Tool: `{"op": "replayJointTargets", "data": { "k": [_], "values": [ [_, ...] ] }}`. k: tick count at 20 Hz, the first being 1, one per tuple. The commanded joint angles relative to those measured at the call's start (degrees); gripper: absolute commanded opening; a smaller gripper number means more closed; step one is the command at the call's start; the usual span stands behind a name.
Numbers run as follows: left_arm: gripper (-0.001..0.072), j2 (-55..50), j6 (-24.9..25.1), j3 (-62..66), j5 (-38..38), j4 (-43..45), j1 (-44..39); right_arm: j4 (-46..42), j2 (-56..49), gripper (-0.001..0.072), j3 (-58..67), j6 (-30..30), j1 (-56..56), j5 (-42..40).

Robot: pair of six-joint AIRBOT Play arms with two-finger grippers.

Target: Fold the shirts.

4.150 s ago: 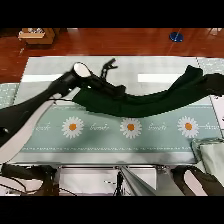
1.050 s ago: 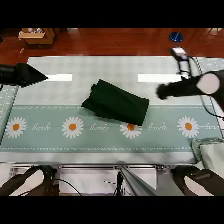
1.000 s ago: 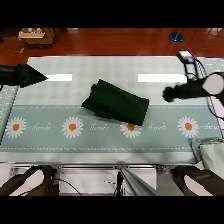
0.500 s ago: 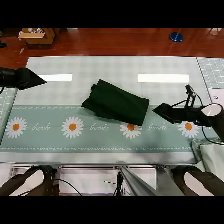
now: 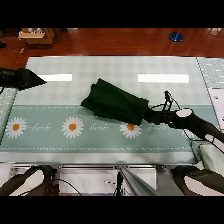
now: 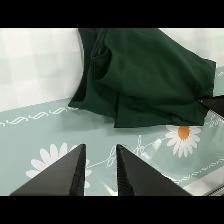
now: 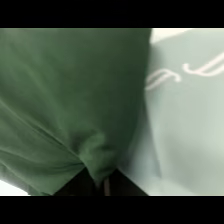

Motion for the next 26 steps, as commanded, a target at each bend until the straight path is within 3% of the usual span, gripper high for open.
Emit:
{"op": "replayJointTargets", "data": {
  "k": [1,3,6,8,10,14,19,22,26],
  "values": [
    [0.0265,0.0,-0.02,-0.04,-0.11,0.02,0.0,0.68,2.97,0.003,1.38,-5.53,-1.9,2.73],
    [0.0265,0.0,-0.02,-0.04,-0.11,0.02,0.0,-5.97,9.42,0.003,3.63,-3.58,-7.19,8.63],
    [0.0265,0.0,-0.02,-0.04,-0.09,0.02,0.0,-18.32,20.72,0.003,8.59,9.75,-18.71,19.26],
    [0.0265,-0.02,0.02,-0.04,0.07,0.02,0.0,-30.23,27.78,0.003,14.51,19.06,-28.59,30.91],
    [0.0265,-0.04,0.22,-0.04,1.03,0.04,0.0,-43.3,32.11,0.003,21.38,23.58,-37.83,42.91],
    [0.0265,-1.29,0.63,-0.04,2.54,0.0,0.0,-67.14,35.21,0.0029,32.7,19.76,-54.14,59.74],
    [0.0265,-2.71,4.74,-0.04,2.54,0.72,0.13,-86.27,33.86,0.0029,33.88,21.07,-58.31,68.37],
    [0.0264,-2.95,4.74,-0.04,3.89,2.16,0.59,-96.7,32.48,0.0029,33.88,22.14,-58.31,73.59],
    [0.0264,-3.37,4.74,-0.04,10.47,5.31,0.59,-103.95,32.3,0.0029,32.04,23.63,-58.31,75.49]
  ]
}}
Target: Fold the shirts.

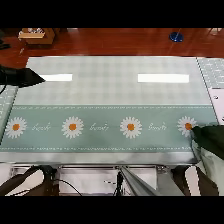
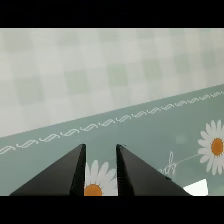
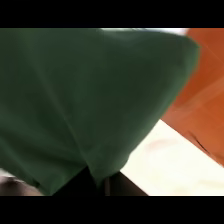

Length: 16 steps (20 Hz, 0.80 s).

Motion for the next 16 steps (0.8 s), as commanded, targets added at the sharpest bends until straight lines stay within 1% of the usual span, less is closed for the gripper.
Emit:
{"op": "replayJointTargets", "data": {
  "k": [1,4,7,10,15,16],
  "values": [
    [0.0264,-0.48,0.33,-0.02,5.86,3.06,0.09,-8.7,-0.26,0.0029,-2.38,1.33,-0.31,3.3],
    [0.0265,-0.57,0.33,0.0,10.69,3.54,0.11,-9.46,-0.26,0.0029,-9.66,1.92,-0.31,3.3],
    [0.0264,-0.57,0.31,0.0,12.24,3.72,0.85,-17.79,-0.24,0.003,-20.68,1.84,-0.31,3.67],
    [0.0264,-0.57,0.28,0.0,12.22,3.89,2.16,-21.55,-0.22,0.003,-28.17,1.9,-0.31,1.95],
    [0.0264,-0.5,0.04,0.13,12.15,3.87,2.86,-22.56,-0.22,0.0031,-31.74,2.86,-0.31,-4.09],
    [0.0264,-0.5,0.04,0.15,12.15,3.87,2.86,-22.49,-0.22,0.0048,-31.98,3.06,-0.31,-4.85]
  ]
}}
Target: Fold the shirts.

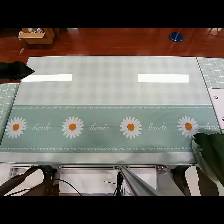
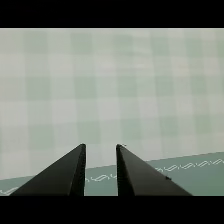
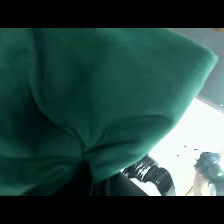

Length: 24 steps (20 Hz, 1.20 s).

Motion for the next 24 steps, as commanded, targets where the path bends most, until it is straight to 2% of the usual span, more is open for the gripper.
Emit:
{"op": "replayJointTargets", "data": {
  "k": [1,2,3,6,8,10,11,12,13,15,16,18,20,21,22,24],
  "values": [
    [0.0264,0.04,-0.09,0.11,0.26,0.02,0.26,-1.22,0.0,0.0201,-2.23,0.52,-0.04,-3.37],
    [0.0264,0.04,-0.09,0.11,0.28,0.04,0.24,-1.33,0.0,0.0406,-2.25,0.46,-0.02,-3.45],
    [0.0264,0.04,-0.09,0.11,0.28,0.04,0.26,-2.01,0.0,0.0461,-2.25,0.44,-0.02,-3.65],
    [0.0264,0.04,-0.09,0.11,0.28,0.04,0.26,-6.08,0.0,0.0461,-2.1,0.52,-0.02,-4.9],
    [0.0264,0.04,-0.09,0.11,0.26,0.04,0.26,-3.61,-0.07,0.0459,1.09,1.84,0.0,-8.79],
    [0.0274,0.04,-0.09,0.11,0.24,0.02,0.24,8.07,-1.29,0.0459,9.68,0.72,0.17,-17.57],
    [0.0368,0.04,-0.09,0.13,0.26,-0.07,0.2,18.1,-2.93,0.0459,16.04,-1.49,0.76,-22.75],
    [0.0544,0.04,-0.09,0.17,0.24,-0.79,0.2,28.24,-5.14,0.0459,22.53,-2.6,1.84,-26.29],
    [0.0585,0.11,-0.09,0.28,0.2,-1.46,0.15,39.01,-8.31,0.046,29.75,-3.41,3.58,-28.02],
    [0.0583,0.09,-0.37,1.09,-1.84,-0.39,-1.07,55.52,-15.58,0.0458,41.81,-5.79,8.87,-26.8],
    [0.0583,0.09,-2.19,1.31,-2.45,1.88,-2.4,59.14,-19.02,0.0458,46.03,-5.97,12.41,-25.29],
    [0.0583,0.07,-6.93,1.49,-2.99,9.99,-6.71,58.73,-24.55,0.0461,50.01,-6.93,20.31,-23.04],
    [0.0585,-0.46,-12.61,1.49,-3.04,19.71,-11.98,54.55,-28.48,0.0547,50.03,-8.74,26.71,-20.74],
    [0.061,-0.81,-14.75,1.46,-3.21,22.1,-14.08,52.65,-30.32,0.0583,50.03,-9.99,29.2,-18.88],
    [0.072,-1.29,-16.04,1.46,-3.23,22.71,-15.87,51.87,-31.67,0.0598,50.03,-11.5,30.82,-17.53],
    [0.0717,-2.16,-17.27,1.46,-3.26,22.62,-19.08,51.69,-32.89,0.0597,49.79,-13.14,33.11,-17.86]
  ]
}}
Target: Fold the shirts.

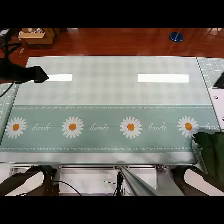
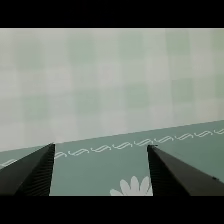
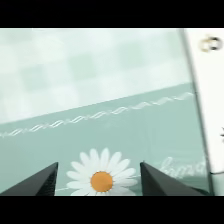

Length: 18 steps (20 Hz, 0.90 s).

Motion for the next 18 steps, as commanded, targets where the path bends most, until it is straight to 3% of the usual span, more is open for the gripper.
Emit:
{"op": "replayJointTargets", "data": {
  "k": [1,4,8,18],
  "values": [
    [0.0717,-1.4,-5.29,0.04,-0.28,5.14,-6.4,0.24,-3.37,0.0596,0.85,-3.17,5.88,-0.15],
    [0.0718,-3.28,-7.56,0.07,-1.64,5.14,-9.53,2.1,-3.28,0.0598,-1.29,-3.72,7.52,-3.15],
    [0.0718,-5.25,-7.58,0.02,-3.41,5.18,-10.51,12.39,-3.39,0.0612,-4.44,-7.32,8.33,-5.99],
    [0.0711,-5.62,-7.52,0.02,-3.63,5.27,-10.51,12.26,-3.39,0.0605,-4.46,-7.63,8.5,-7.23]
  ]
}}
